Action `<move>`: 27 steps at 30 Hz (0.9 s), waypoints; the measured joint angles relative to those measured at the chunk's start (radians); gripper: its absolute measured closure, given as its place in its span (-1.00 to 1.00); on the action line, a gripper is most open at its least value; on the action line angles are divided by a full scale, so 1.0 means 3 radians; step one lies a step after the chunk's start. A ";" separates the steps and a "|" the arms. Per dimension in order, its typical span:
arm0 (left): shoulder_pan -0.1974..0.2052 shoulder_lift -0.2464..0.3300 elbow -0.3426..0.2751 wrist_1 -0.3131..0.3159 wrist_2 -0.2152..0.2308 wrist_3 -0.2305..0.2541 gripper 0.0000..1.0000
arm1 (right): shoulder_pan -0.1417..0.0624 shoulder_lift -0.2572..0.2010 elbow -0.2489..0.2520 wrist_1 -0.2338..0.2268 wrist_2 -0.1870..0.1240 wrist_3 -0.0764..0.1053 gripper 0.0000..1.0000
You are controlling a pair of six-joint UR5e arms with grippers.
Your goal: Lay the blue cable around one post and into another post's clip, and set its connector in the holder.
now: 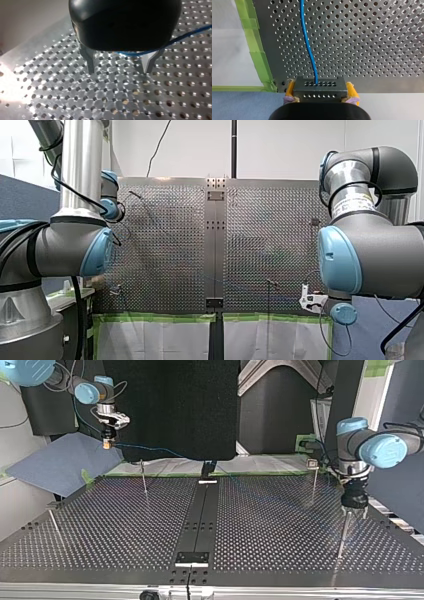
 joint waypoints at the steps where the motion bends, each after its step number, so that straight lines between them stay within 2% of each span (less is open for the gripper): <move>1: 0.0004 0.0000 0.0000 0.0014 0.0001 -0.0009 -0.93 | 0.0000 0.0000 0.0000 0.0000 0.0000 0.0000 1.00; 2: 0.0009 0.0000 0.0000 0.0027 0.0003 -0.0017 -1.00 | 0.0000 0.0000 0.0000 0.0000 0.0000 0.0000 1.00; 9: 0.0018 0.0000 -0.0003 0.0040 0.0144 -0.0111 -1.00 | 0.0001 0.0000 0.0000 0.0004 0.0000 0.0000 1.00; 14: 0.0020 0.0022 -0.0004 -0.0044 0.0218 -0.0171 -1.00 | 0.0004 0.0000 0.0000 0.0009 0.0000 0.0000 1.00; 19: 0.0023 0.0130 -0.0005 -0.0173 0.0286 -0.0135 -1.00 | 0.0008 0.0000 0.0000 0.0014 -0.0004 0.0000 1.00; 27: 0.0038 0.0323 -0.0011 -0.0315 0.0376 -0.0279 -1.00 | 0.0014 0.0000 0.0000 0.0024 -0.0005 0.0000 1.00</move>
